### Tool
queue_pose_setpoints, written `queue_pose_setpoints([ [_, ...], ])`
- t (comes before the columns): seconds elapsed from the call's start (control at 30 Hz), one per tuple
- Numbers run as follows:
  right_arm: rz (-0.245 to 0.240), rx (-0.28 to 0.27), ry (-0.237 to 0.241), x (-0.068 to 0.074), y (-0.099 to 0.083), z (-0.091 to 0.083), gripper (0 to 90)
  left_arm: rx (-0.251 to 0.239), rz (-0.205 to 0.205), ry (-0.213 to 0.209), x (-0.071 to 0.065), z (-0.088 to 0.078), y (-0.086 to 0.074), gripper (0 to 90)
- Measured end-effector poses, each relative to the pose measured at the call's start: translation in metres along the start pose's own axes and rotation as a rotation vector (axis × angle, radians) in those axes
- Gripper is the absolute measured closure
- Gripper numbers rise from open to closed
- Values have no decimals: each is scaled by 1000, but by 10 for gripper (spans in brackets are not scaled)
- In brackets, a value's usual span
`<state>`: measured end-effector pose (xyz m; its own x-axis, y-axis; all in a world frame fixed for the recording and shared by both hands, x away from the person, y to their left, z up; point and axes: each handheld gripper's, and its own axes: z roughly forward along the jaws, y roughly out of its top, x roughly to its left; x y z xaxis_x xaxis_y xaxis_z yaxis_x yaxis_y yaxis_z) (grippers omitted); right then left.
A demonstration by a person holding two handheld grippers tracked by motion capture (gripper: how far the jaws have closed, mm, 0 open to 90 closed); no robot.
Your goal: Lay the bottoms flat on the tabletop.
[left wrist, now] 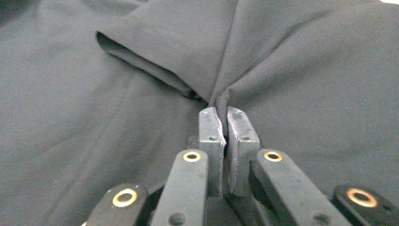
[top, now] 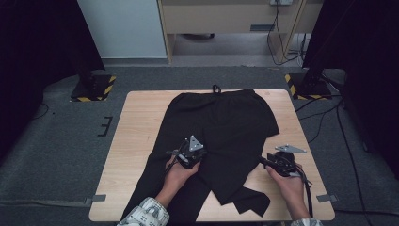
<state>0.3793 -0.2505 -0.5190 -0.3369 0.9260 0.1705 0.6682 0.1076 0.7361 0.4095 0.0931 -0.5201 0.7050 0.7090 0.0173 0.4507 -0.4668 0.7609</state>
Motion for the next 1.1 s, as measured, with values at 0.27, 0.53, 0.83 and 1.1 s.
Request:
queue_pose_setpoints([
  [0.27,-24,14,-27,14,-8,2,533,5,-1,2,-1,3,-3,855],
  [0.53,-55,31,-27,26,-5,16,436,-18,-62,-37,2,1,-3,849],
  [0.83,-139,62,-99,36,0,24,437,-18,-52,-25,3,-1,-3,845],
  [1.1,-110,58,-151,0,-6,8,438,-36,-41,-124,-14,-4,6,819],
])
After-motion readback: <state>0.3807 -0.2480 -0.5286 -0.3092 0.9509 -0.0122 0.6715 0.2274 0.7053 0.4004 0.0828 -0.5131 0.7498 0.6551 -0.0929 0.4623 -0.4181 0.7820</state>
